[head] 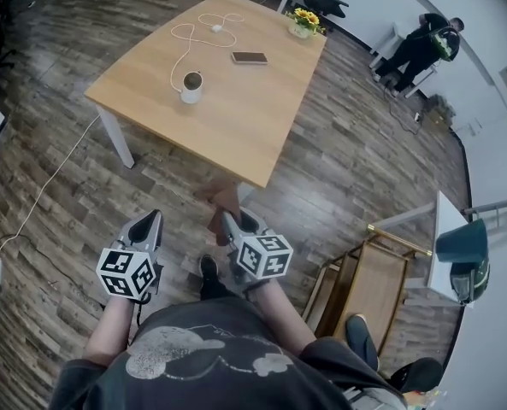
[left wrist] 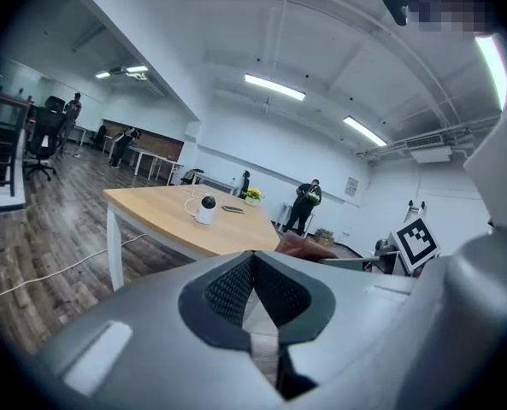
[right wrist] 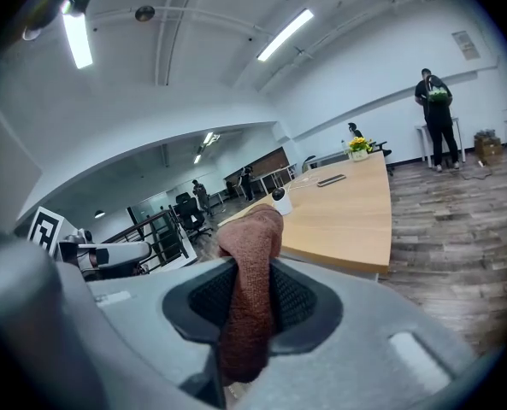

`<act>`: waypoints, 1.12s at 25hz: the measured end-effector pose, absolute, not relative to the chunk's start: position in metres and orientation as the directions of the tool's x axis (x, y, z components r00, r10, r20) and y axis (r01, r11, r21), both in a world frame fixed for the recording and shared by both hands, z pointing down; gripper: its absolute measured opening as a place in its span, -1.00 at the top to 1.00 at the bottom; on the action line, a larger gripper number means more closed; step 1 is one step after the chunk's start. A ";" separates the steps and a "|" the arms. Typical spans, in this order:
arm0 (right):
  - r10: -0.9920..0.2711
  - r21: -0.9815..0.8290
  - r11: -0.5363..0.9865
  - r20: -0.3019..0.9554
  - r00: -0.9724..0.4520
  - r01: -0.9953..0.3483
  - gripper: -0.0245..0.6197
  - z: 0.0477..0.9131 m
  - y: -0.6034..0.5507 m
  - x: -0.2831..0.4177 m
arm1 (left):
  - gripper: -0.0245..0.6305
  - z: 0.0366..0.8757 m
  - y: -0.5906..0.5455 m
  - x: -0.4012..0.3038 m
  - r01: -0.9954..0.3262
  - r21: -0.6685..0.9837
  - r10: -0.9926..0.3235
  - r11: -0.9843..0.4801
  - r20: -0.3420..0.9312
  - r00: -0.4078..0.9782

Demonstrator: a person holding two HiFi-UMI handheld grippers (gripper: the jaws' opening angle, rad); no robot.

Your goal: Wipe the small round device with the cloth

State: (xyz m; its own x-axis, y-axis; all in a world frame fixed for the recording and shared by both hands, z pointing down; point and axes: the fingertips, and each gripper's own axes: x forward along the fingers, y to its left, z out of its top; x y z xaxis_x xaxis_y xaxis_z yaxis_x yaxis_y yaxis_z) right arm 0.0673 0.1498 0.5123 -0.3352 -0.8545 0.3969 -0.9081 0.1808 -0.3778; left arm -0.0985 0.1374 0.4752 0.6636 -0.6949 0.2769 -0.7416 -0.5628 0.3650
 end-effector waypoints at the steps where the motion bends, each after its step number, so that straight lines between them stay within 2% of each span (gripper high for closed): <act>1: -0.852 -0.377 0.187 0.397 -0.341 -0.907 0.68 0.512 0.141 0.073 | 0.87 0.475 0.129 -0.092 -0.745 0.366 -0.698 -0.558 0.279 0.660; 16: -0.820 -0.376 0.241 0.414 -0.395 -0.895 0.68 0.518 0.064 0.171 | 0.87 0.468 0.050 -0.011 -0.792 0.331 -0.748 -0.512 0.281 0.601; 28: -0.809 -0.417 0.212 0.433 -0.399 -0.884 0.69 0.534 0.042 0.182 | 0.87 0.479 0.013 -0.004 -0.810 0.324 -0.746 -0.488 0.326 0.580</act>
State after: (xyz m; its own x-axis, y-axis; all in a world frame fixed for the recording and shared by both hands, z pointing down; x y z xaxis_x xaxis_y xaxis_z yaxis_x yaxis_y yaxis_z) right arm 0.1821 0.0421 0.5341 -0.3986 -0.8086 0.4328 -0.8837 0.2125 -0.4170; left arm -0.0040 0.0133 0.4791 0.5804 -0.7463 0.3259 -0.8101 -0.4885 0.3242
